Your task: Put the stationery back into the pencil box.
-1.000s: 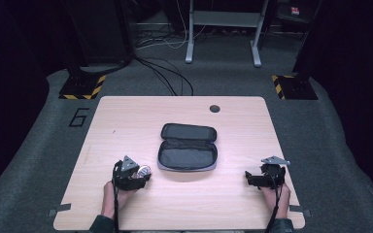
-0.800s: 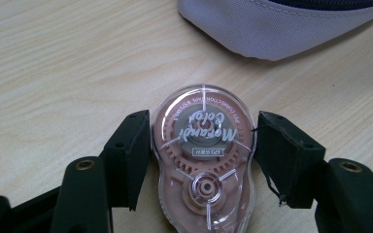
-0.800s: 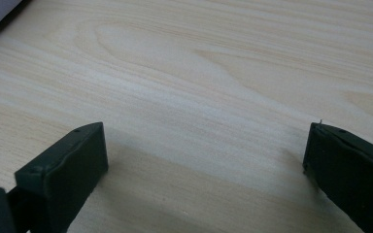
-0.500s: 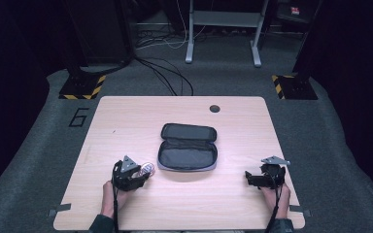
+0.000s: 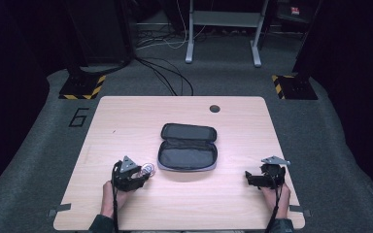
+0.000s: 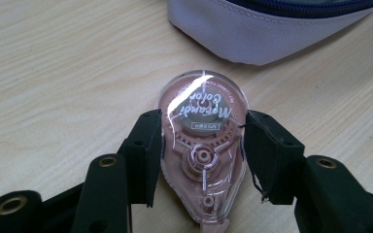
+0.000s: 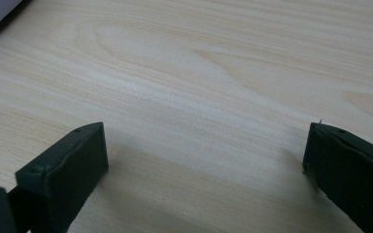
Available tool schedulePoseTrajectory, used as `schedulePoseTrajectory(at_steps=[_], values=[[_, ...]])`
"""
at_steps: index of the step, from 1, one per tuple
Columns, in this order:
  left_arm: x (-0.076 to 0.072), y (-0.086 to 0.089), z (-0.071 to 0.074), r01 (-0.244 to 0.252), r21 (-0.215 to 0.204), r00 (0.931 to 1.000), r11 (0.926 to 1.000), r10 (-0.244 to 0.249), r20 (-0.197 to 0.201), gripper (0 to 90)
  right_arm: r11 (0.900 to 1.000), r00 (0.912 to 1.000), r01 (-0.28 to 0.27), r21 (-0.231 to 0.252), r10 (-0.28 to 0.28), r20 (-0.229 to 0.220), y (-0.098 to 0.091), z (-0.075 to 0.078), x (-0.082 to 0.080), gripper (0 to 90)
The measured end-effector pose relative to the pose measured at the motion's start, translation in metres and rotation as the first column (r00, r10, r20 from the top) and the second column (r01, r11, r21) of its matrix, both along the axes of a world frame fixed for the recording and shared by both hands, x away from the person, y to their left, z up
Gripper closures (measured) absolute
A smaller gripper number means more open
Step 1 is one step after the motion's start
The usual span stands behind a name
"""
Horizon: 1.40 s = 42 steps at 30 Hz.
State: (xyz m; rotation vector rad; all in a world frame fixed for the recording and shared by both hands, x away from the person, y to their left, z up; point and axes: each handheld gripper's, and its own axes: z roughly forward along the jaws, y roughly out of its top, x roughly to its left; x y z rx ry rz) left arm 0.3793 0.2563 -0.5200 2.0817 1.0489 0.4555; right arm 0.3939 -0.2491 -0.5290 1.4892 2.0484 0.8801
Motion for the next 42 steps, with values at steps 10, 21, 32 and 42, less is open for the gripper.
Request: schedulePoseTrajectory(at_steps=[10, 21, 32, 42], values=[[-0.001, -0.002, -0.002, 0.021, 0.049, 0.9998, 0.9986, -0.02, -0.004, 47.8, 1.0, 1.0, 0.001, 0.001, -0.001, 0.0, 0.0, 0.0, 0.0, 2.0], [-0.005, 0.001, -0.001, 0.019, -0.008, 0.9997, 0.9998, -0.019, 0.013, 49.9, 1.0, 1.0, 0.001, 0.001, -0.001, 0.0, 0.0, 0.0, 0.0, 2.2], [-0.011, 0.006, 0.014, 0.008, -0.034, 0.9986, 0.9994, -0.006, 0.052, 49.9, 1.0, 1.0, -0.002, -0.002, 0.002, 0.004, 0.0, 0.0, 0.0, 2.4], [-0.014, 0.008, 0.034, 0.011, -0.037, 0.9955, 0.9992, -0.008, 0.094, 49.9, 1.0, 1.0, -0.003, -0.002, 0.003, 0.004, 0.0, 0.0, 0.0, 2.4]])
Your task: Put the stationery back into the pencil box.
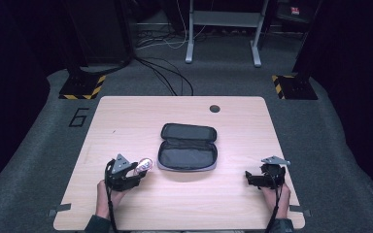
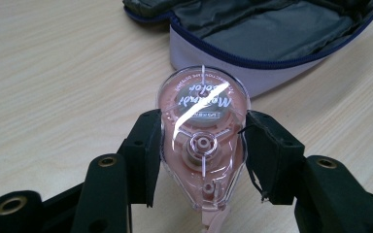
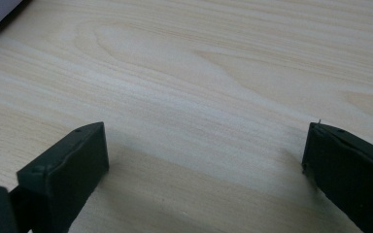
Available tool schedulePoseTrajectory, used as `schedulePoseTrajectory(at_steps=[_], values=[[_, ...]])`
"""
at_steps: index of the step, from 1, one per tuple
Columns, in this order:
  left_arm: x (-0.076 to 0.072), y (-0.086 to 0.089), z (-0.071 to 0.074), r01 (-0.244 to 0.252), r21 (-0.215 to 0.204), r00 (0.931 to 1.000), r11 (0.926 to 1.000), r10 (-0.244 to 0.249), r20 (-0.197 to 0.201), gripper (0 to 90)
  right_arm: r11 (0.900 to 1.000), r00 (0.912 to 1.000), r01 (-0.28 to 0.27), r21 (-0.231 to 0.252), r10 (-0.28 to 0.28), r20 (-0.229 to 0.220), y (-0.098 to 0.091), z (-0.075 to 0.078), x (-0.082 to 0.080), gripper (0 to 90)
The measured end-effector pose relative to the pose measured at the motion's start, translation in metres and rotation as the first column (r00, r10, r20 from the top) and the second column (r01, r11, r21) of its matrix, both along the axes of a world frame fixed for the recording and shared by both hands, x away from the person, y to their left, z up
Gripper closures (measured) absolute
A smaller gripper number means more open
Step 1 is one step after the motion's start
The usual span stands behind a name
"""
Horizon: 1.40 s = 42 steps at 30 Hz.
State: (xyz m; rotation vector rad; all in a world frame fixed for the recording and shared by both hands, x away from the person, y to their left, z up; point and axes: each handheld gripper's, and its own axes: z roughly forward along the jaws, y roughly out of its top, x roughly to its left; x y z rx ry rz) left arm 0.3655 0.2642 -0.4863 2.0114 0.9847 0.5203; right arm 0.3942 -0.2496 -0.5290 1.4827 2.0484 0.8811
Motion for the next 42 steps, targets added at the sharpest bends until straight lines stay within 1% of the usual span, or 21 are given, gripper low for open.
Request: schedulePoseTrajectory(at_steps=[1, 5, 6, 10, 13, 15, 18, 19, 21, 22, 23, 28, 30, 31, 34, 35, 36, 39, 40, 41, 42], values=[[0.0, -0.001, 0.002, -0.007, -0.007, 0.9999, 1.0, 0.007, 0.008, 49.9, 1.0, 1.0, 0.0, 0.0, 0.0, 0.0, 0.0, 0.0, 0.0, 2.4], [0.0, -0.002, 0.01, 0.002, -0.004, 0.9999, 1.0, -0.002, 0.017, 49.9, 1.0, 1.0, 0.005, 0.003, -0.005, -0.003, 0.0, 0.0, 0.0, 2.3], [0.0, -0.002, 0.012, 0.002, -0.002, 0.9997, 1.0, -0.002, 0.026, 49.9, 1.0, 1.0, 0.006, 0.003, -0.006, -0.004, 0.001, 0.0, 0.0, 2.3], [0.003, -0.005, 0.021, 0.013, -0.005, 0.999, 0.9999, -0.013, 0.042, 49.8, 1.0, 1.0, 0.008, 0.005, -0.008, -0.003, 0.001, 0.0, 0.0, 2.2], [0.006, -0.007, 0.026, 0.031, 0.012, 0.9981, 0.9995, -0.031, 0.052, 49.8, 1.0, 1.0, 0.008, 0.004, -0.008, -0.003, 0.001, 0.0, 0.0, 2.2], [0.008, -0.01, 0.03, 0.038, 0.014, 0.9978, 0.9992, -0.039, 0.053, 49.8, 1.0, 1.0, 0.007, 0.004, -0.007, -0.003, 0.001, 0.0, 0.0, 2.2], [0.01, -0.013, 0.034, 0.048, 0.01, 0.9969, 0.9988, -0.049, 0.061, 49.8, 1.0, 1.0, 0.008, 0.004, -0.008, -0.003, 0.001, 0.0, 0.0, 2.2], [0.012, -0.015, 0.035, 0.055, 0.017, 0.9963, 0.9983, -0.056, 0.066, 49.8, 1.0, 1.0, 0.007, 0.004, -0.007, -0.002, 0.001, 0.0, 0.0, 2.2], [0.014, -0.019, 0.037, 0.056, 0.011, 0.9955, 0.9984, -0.056, 0.076, 49.8, 1.0, 1.0, 0.008, 0.003, -0.008, -0.002, 0.001, 0.0, 0.0, 2.2], [0.016, -0.02, 0.039, 0.063, 0.013, 0.9955, 0.9979, -0.064, 0.069, 49.8, 1.0, 1.0, 0.008, 0.004, -0.008, -0.002, 0.001, 0.0, 0.0, 2.2], [0.017, -0.022, 0.039, 0.064, 0.011, 0.995, 0.9979, -0.064, 0.077, 49.8, 1.0, 1.0, 0.008, 0.003, -0.008, -0.002, 0.001, 0.0, 0.0, 2.2], [0.026, -0.032, 0.044, 0.091, 0.012, 0.9929, 0.9958, -0.092, 0.076, 49.8, 1.0, 1.0, 0.008, 0.004, -0.008, -0.002, 0.001, 0.0, 0.0, 2.2], [0.028, -0.037, 0.045, 0.097, 0.004, 0.9929, 0.9953, -0.097, 0.068, 49.8, 1.0, 1.0, 0.008, 0.004, -0.008, -0.002, 0.001, 0.0, 0.0, 2.2], [0.03, -0.039, 0.046, 0.101, 0.014, 0.9918, 0.9948, -0.102, 0.078, 49.8, 1.0, 1.0, 0.008, 0.003, -0.008, -0.002, 0.001, 0.0, 0.0, 2.2], [0.034, -0.045, 0.047, 0.109, 0.009, 0.9903, 0.994, -0.109, 0.086, 49.8, 1.0, 1.0, 0.008, 0.004, -0.008, -0.002, 0.001, 0.0, 0.0, 2.2], [0.036, -0.048, 0.047, 0.119, 0.015, 0.9895, 0.9928, -0.119, 0.081, 49.8, 1.0, 1.0, 0.008, 0.004, -0.008, -0.002, 0.001, 0.0, 0.0, 2.2], [0.037, -0.05, 0.048, 0.122, 0.01, 0.9901, 0.9925, -0.122, 0.069, 49.8, 1.0, 1.0, 0.008, 0.004, -0.008, -0.002, 0.001, 0.0, 0.0, 2.2], [0.042, -0.056, 0.047, 0.131, 0.011, 0.9876, 0.9913, -0.132, 0.085, 49.8, 1.0, 1.0, 0.008, 0.004, -0.008, -0.002, 0.001, 0.0, 0.0, 2.2], [0.042, -0.058, 0.047, 0.136, 0.008, 0.9885, 0.9906, -0.137, 0.064, 49.8, 1.0, 1.0, 0.008, 0.003, -0.008, -0.002, 0.001, 0.0, 0.0, 2.2], [0.045, -0.06, 0.047, 0.143, 0.014, 0.987, 0.9897, -0.143, 0.073, 49.7, 1.0, 1.0, 0.008, 0.004, -0.008, -0.002, 0.001, 0.0, 0.0, 2.2], [0.046, -0.061, 0.047, 0.148, 0.013, 0.9865, 0.9889, -0.148, 0.068, 49.8, 1.0, 1.0, 0.008, 0.004, -0.008, -0.002, 0.001, 0.0, 0.0, 2.2]])
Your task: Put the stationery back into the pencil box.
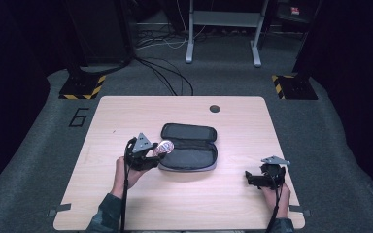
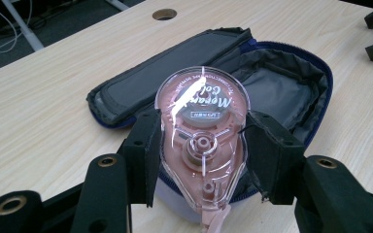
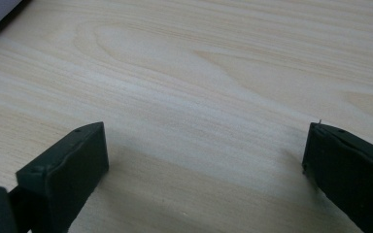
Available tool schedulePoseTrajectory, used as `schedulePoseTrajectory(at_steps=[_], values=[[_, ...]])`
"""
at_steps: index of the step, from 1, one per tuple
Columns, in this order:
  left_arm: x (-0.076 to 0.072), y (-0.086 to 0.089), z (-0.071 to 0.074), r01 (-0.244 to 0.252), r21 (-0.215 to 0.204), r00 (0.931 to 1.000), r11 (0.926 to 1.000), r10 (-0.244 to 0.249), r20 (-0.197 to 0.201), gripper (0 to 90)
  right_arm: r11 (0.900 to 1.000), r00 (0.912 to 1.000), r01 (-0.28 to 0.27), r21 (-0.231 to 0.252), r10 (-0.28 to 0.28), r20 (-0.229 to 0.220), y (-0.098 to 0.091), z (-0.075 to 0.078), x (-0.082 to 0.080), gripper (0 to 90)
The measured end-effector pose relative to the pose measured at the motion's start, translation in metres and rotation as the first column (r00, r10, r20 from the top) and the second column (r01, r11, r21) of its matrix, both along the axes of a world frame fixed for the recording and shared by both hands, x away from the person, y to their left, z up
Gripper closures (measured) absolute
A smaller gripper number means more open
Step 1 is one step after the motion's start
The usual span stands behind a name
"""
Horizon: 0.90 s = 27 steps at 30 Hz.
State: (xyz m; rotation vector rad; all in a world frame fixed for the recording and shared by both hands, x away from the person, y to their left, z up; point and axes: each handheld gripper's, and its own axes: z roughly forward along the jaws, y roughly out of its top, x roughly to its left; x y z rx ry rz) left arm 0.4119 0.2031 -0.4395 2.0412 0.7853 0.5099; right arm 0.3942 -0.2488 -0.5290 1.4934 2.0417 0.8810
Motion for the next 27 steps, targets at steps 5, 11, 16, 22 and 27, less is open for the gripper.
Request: schedulePoseTrajectory(at_steps=[5, 11, 16, 22, 27], values=[[0.006, -0.008, -0.001, 0.007, -0.001, 1.0, 1.0, -0.007, 0.0, 49.8, 1.0, 1.0, 0.0, 0.0, 0.0, 0.0, 0.0, 0.0, 0.0, 2.2], [0.014, -0.019, -0.007, 0.027, 0.014, 0.9995, 0.9995, -0.027, -0.018, 49.8, 1.0, 1.0, 0.0, 0.0, 0.0, 0.0, 0.0, 0.0, 0.0, 2.1], [0.019, -0.028, -0.012, 0.043, 0.021, 0.9984, 0.9989, -0.042, -0.038, 49.7, 1.0, 1.0, 0.0, 0.0, 0.0, 0.0, 0.0, 0.0, 0.0, 2.2], [0.026, -0.038, -0.02, 0.056, 0.026, 0.9968, 0.9981, -0.054, -0.059, 49.7, 1.0, 1.0, 0.005, 0.005, -0.005, 0.0, 0.001, 0.0, 0.0, 2.2], [0.033, -0.046, -0.025, 0.078, 0.036, 0.9945, 0.9963, -0.075, -0.073, 49.7, 1.0, 1.0, 0.0, 0.0, 0.0, 0.0, 0.0, 0.0, 0.0, 2.1]])
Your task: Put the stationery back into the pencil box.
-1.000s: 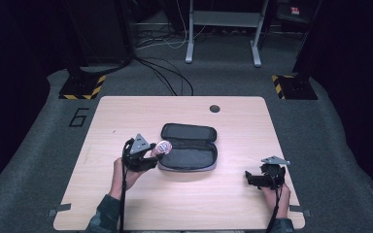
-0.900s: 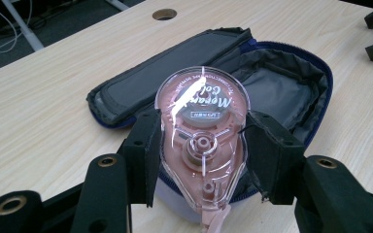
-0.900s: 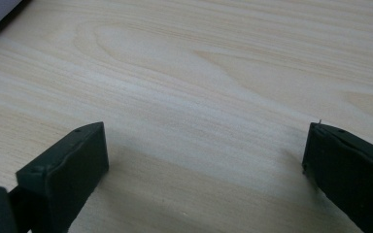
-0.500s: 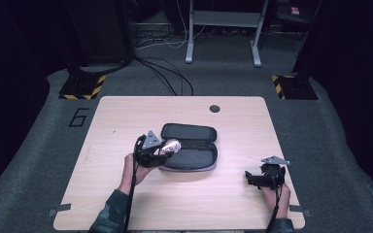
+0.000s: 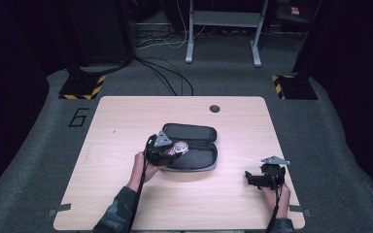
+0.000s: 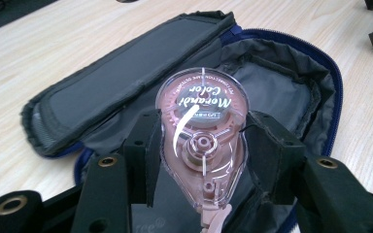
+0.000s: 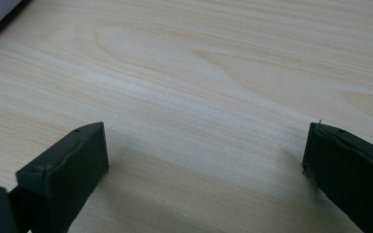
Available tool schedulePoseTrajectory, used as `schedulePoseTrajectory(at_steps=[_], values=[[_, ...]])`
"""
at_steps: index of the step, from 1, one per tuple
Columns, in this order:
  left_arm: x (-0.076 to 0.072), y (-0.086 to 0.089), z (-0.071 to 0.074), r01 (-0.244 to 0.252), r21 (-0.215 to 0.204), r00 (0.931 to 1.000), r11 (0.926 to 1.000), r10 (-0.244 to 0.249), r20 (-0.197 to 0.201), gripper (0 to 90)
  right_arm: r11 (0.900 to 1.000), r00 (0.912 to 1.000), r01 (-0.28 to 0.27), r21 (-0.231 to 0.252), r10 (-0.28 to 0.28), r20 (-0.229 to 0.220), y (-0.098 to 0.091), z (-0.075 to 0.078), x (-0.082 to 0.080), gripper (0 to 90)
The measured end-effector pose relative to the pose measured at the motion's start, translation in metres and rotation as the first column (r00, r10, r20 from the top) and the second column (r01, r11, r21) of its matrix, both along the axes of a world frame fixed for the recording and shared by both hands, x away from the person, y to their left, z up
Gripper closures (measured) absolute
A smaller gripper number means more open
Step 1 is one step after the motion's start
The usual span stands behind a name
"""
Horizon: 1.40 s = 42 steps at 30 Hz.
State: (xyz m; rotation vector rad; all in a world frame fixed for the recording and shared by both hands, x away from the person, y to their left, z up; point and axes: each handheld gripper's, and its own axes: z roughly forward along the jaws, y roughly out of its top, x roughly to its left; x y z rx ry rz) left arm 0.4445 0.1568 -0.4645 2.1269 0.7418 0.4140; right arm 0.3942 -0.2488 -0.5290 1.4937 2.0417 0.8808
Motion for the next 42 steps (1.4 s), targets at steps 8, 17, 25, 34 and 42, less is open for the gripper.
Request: schedulePoseTrajectory(at_steps=[8, 17, 25, 34, 42], values=[[0.009, -0.014, -0.011, 0.027, 0.032, 0.999, 0.9991, -0.026, -0.037, 49.6, 1.0, 1.0, 0.0, 0.0, 0.0, 0.0, 0.0, 0.0, 0.0, 2.1], [0.014, -0.026, -0.02, 0.033, 0.064, 0.9978, 0.9974, -0.029, -0.06, 49.6, 1.0, 1.0, 0.0, 0.0, 0.0, 0.0, 0.0, 0.0, 0.0, 2.2], [0.017, -0.033, -0.026, 0.03, 0.099, 0.996, 0.9946, -0.022, -0.086, 49.6, 1.0, 1.0, 0.0, 0.0, 0.0, 0.0, 0.0, 0.0, 0.0, 2.2], [0.019, -0.034, -0.03, 0.034, 0.124, 0.9942, 0.9917, -0.021, -0.105, 49.4, 1.0, 1.0, 0.0, 0.0, 0.0, 0.0, 0.0, 0.0, 0.0, 2.2], [0.019, -0.031, -0.029, 0.035, 0.087, 0.9915, 0.9956, -0.023, -0.128, 43.0, 1.0, 1.0, 0.0, 0.0, 0.0, 0.0, 0.0, 0.0, 0.0, 2.2]])
